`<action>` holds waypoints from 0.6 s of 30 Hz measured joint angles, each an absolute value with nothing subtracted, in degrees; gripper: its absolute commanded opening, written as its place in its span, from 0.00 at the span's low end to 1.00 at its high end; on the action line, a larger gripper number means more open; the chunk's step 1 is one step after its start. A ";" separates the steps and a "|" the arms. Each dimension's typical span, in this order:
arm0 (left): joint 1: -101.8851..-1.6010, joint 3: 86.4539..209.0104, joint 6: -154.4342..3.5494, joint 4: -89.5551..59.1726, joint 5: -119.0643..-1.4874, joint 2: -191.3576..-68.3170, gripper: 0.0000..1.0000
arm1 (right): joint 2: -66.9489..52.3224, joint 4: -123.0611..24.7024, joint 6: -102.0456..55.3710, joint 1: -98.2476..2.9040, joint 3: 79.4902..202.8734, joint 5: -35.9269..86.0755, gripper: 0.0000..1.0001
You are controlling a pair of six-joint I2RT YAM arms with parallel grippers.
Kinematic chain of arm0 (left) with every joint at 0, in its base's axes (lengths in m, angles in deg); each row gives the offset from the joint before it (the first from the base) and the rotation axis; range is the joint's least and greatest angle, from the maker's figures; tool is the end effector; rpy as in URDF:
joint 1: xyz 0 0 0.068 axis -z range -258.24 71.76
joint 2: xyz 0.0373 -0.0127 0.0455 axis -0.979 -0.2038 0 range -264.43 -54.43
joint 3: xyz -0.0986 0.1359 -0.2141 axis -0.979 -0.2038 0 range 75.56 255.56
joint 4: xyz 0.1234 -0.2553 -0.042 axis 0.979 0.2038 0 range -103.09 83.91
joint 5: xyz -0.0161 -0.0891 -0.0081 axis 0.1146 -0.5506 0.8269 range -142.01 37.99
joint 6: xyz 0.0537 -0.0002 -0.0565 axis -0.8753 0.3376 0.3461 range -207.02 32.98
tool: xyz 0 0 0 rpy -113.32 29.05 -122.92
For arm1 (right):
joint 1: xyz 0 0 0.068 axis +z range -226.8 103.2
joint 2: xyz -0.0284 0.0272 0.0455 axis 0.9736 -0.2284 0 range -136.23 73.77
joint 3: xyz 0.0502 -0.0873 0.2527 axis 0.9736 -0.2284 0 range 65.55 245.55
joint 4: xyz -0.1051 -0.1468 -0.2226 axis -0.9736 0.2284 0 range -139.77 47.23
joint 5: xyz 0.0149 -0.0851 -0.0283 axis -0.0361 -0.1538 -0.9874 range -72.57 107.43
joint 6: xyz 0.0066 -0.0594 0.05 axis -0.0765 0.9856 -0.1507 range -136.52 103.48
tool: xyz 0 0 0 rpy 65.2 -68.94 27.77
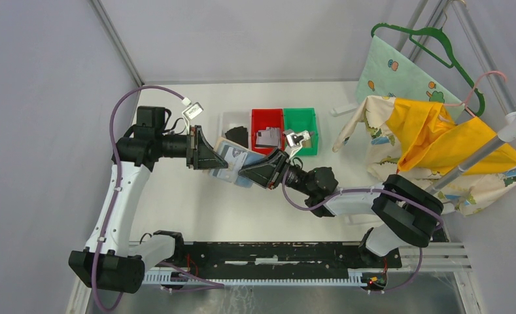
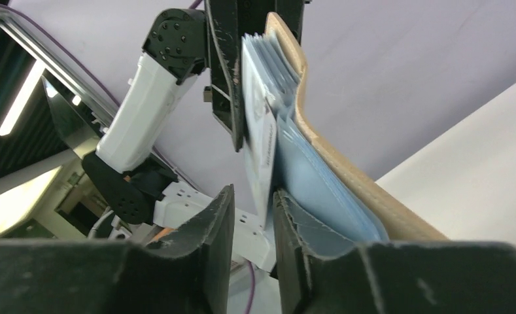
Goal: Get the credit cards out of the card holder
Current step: Remove the credit card from the card holder.
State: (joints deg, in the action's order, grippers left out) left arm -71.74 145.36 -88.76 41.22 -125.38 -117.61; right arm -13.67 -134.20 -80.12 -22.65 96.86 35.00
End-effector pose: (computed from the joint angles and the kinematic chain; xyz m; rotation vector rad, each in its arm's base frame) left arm 0.2183 -0.0892 0.3706 0.7258 1.9726 -1.5357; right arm 0.1774 0.2796 0.2495 -0.2279 1.3226 1.9657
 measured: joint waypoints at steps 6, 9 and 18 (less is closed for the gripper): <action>-71.96 145.38 -88.76 41.02 -124.00 -117.61 0.02 | -14.37 -134.83 -80.05 -22.58 98.89 35.91 0.38; -71.96 145.54 -88.76 41.08 -124.26 -117.59 0.02 | -14.52 -134.66 -79.96 -22.60 99.26 35.98 0.31; -72.00 145.71 -88.74 41.19 -124.33 -117.59 0.04 | -17.74 -138.46 -83.04 -22.87 99.55 35.54 0.12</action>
